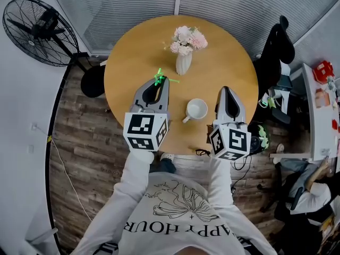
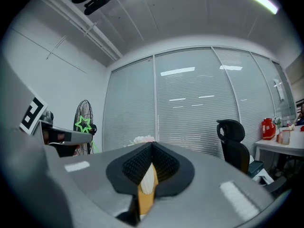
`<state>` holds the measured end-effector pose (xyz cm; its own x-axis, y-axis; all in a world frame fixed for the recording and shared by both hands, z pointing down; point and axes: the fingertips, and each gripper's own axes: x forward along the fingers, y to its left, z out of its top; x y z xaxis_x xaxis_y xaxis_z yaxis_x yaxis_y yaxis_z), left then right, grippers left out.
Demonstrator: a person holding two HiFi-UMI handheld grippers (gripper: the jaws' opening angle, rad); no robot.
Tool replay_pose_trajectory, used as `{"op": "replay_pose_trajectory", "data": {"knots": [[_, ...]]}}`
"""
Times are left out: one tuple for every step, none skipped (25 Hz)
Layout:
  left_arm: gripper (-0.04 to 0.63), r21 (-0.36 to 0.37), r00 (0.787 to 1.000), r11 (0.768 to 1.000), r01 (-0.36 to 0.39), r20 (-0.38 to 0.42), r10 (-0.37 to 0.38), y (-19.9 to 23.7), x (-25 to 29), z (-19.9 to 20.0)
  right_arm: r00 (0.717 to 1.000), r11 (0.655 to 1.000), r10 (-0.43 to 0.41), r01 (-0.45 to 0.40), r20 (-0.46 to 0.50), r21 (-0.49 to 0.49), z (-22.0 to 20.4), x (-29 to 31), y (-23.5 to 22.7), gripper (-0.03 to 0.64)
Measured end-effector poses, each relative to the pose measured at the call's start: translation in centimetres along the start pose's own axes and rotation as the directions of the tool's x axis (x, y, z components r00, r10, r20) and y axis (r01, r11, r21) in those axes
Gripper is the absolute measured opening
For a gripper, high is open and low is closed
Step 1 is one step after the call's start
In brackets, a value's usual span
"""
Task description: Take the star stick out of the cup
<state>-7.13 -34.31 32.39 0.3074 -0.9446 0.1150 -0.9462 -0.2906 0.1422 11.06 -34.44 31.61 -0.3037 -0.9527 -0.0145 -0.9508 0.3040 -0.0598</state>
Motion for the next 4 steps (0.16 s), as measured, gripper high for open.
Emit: {"op": "replay_pose_trajectory", "data": {"knots": [[0.021,0.0,1.0,1.0,0.0,0.0,0.0,-0.03,0.05,-0.06,1.0,1.0,-0.001,0.001,-0.001,0.001,-0.07,0.02,-0.07,0.009],[0.021,0.0,1.0,1.0,0.0,-0.001,0.0,-0.06,0.1,-0.12,1.0,1.0,-0.001,0.001,-0.001,0.002,-0.14,0.05,-0.13,0.009],[0.021,0.001,1.0,1.0,0.001,-0.001,-0.001,-0.08,0.15,-0.17,1.0,1.0,-0.002,0.002,-0.001,0.003,-0.2,0.08,-0.17,0.009],[0.021,0.001,1.0,1.0,0.001,-0.002,-0.001,-0.1,0.19,-0.23,1.0,1.0,-0.002,0.002,-0.002,0.004,-0.25,0.1,-0.21,0.009]]}}
